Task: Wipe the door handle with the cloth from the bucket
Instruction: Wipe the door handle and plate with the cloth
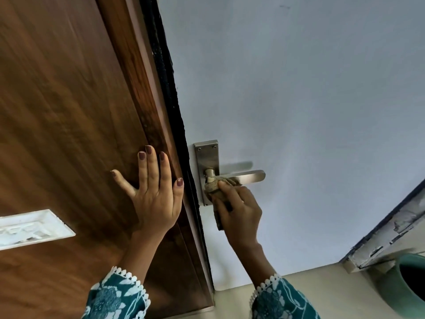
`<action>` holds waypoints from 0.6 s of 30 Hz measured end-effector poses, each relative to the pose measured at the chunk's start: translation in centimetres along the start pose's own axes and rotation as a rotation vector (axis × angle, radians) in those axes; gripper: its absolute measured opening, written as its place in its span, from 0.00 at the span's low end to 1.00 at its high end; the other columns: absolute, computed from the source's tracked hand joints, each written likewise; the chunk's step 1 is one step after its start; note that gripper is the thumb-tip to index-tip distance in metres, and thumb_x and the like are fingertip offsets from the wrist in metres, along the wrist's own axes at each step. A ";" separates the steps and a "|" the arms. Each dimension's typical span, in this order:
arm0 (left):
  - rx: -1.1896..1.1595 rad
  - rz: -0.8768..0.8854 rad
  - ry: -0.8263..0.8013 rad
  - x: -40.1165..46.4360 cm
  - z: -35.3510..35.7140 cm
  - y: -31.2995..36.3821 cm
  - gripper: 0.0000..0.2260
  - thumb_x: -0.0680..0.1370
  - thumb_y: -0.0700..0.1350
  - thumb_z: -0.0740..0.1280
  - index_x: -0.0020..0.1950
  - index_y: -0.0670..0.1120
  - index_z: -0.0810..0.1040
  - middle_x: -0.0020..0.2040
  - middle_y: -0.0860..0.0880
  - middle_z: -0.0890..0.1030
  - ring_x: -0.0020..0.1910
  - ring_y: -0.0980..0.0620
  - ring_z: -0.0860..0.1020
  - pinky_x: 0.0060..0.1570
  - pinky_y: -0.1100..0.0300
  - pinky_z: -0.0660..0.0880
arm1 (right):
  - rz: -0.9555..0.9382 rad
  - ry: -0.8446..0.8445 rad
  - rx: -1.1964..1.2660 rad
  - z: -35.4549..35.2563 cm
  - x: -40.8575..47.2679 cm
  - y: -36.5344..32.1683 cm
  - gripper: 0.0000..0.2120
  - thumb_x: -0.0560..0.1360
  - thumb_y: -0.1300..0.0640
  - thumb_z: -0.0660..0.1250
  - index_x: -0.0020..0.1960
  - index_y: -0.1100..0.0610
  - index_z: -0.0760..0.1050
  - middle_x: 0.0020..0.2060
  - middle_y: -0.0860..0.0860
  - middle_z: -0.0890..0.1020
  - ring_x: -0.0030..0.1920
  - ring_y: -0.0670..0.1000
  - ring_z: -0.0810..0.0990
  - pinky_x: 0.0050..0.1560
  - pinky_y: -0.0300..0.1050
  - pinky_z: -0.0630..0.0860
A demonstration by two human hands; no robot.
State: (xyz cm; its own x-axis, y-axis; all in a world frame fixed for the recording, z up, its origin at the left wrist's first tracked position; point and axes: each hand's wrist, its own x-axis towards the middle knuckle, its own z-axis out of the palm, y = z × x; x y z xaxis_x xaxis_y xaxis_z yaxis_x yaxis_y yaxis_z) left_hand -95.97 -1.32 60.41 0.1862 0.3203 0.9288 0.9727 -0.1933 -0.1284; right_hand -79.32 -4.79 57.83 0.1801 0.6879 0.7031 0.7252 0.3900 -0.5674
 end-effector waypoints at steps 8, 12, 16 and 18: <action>0.011 0.049 0.032 -0.1 0.5 -0.8 0.26 0.82 0.51 0.51 0.78 0.45 0.50 0.80 0.48 0.44 0.78 0.49 0.47 0.70 0.37 0.36 | 0.294 0.150 -0.018 -4.0 2.1 4.2 0.15 0.67 0.58 0.74 0.53 0.57 0.82 0.41 0.53 0.82 0.40 0.53 0.82 0.41 0.36 0.70; 0.041 0.042 0.061 -0.2 0.9 -0.6 0.27 0.82 0.52 0.51 0.78 0.45 0.49 0.80 0.48 0.44 0.78 0.49 0.47 0.70 0.37 0.37 | 0.192 0.111 -0.029 -1.8 1.6 2.0 0.15 0.64 0.58 0.77 0.50 0.58 0.83 0.40 0.54 0.83 0.39 0.51 0.81 0.39 0.35 0.72; 0.029 0.048 0.051 -0.2 0.7 -0.7 0.27 0.82 0.52 0.51 0.78 0.46 0.49 0.80 0.49 0.44 0.78 0.49 0.47 0.70 0.37 0.37 | 0.087 0.044 -0.019 0.3 0.7 -0.6 0.15 0.64 0.59 0.78 0.50 0.59 0.83 0.38 0.53 0.83 0.38 0.51 0.81 0.36 0.38 0.75; 0.020 0.042 0.036 -0.2 0.6 -0.7 0.26 0.82 0.52 0.51 0.78 0.46 0.49 0.80 0.49 0.44 0.78 0.49 0.47 0.70 0.37 0.37 | 0.012 0.017 -0.038 1.0 0.5 -1.5 0.12 0.67 0.57 0.74 0.50 0.59 0.83 0.39 0.53 0.83 0.39 0.51 0.81 0.36 0.38 0.75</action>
State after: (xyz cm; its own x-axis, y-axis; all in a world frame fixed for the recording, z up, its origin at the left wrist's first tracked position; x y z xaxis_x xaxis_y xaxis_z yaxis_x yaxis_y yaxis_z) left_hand -96.63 -0.66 60.11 0.2226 0.2783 0.9344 0.9667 -0.1872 -0.1745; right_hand -81.00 -4.45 58.64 0.1999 0.6820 0.7035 0.7478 0.3577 -0.5593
